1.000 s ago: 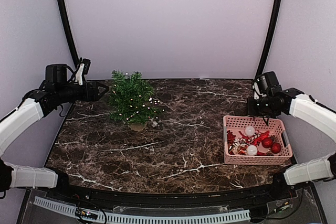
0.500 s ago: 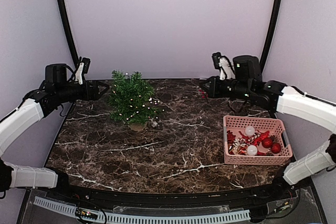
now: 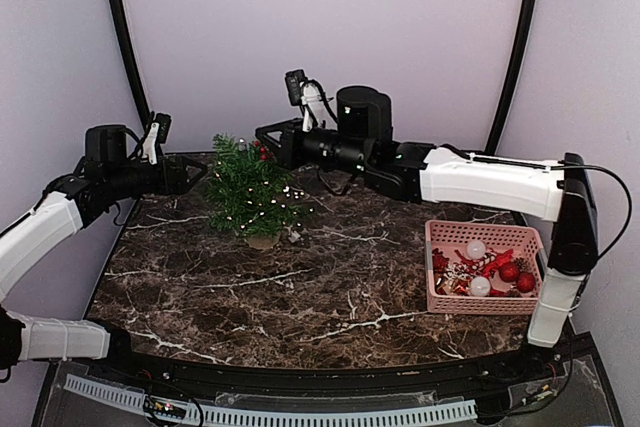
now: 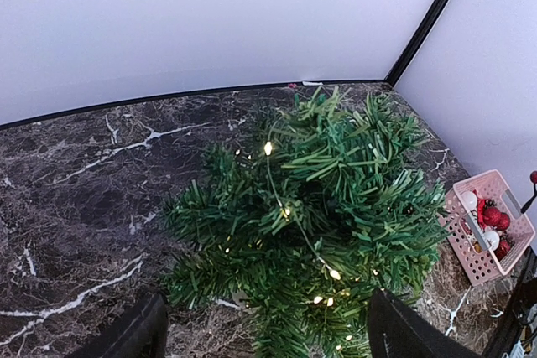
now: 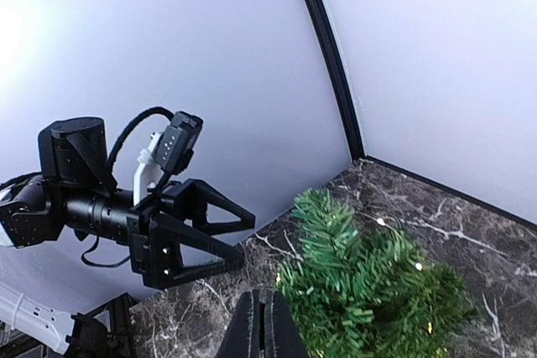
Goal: Decorate the small christmas tree
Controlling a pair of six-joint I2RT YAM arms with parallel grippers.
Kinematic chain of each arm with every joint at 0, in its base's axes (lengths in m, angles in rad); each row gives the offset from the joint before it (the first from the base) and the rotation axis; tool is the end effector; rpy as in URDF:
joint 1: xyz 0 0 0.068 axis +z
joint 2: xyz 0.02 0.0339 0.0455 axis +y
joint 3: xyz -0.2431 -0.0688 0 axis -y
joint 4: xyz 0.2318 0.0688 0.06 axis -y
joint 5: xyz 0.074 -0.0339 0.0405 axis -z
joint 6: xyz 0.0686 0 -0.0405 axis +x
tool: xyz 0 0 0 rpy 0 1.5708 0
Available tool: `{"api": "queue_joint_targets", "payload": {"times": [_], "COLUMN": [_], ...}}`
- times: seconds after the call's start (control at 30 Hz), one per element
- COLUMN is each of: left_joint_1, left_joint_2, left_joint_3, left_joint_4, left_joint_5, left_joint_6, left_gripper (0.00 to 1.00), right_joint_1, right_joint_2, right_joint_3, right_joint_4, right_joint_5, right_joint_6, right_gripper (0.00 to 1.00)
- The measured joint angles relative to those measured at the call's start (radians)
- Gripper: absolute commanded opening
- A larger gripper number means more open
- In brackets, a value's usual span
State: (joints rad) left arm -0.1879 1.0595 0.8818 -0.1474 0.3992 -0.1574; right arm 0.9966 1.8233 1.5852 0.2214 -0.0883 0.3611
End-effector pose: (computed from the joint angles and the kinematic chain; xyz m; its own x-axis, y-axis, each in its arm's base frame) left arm 0.2601 -0.0766 0.2998 -0.3936 -0.0722 -0.9164 0.4782 0.8354 -0.2712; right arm 0.2461 0.3916 0.3502 -0.3209 0.1519 -0.9349 -0.8240 0.4418 0.3546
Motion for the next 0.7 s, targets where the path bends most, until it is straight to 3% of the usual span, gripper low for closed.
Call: {"api": "queue_joint_targets", "payload": {"times": [0.33,0.7], "left_joint_1": [0.000,0.000], "left_joint_2": [-0.001,-0.002], "left_joint_3": [-0.002,-0.002], "left_joint_4": [0.002,0.003], "left_joint_5": [0.002,0.003], "left_joint_6": [-0.004,-0.004], "left_gripper": [0.84,0.84], "right_joint_1": [0.005,0.005], "right_joint_2": [0.198,0.354], "right_joint_3": [0.152,0.315], "right_joint_4": [0.148,0.158], "right_joint_5": [-0.017,0.016], "right_joint_6": [-0.011,-0.055], "right_gripper": [0.00,0.00]}}
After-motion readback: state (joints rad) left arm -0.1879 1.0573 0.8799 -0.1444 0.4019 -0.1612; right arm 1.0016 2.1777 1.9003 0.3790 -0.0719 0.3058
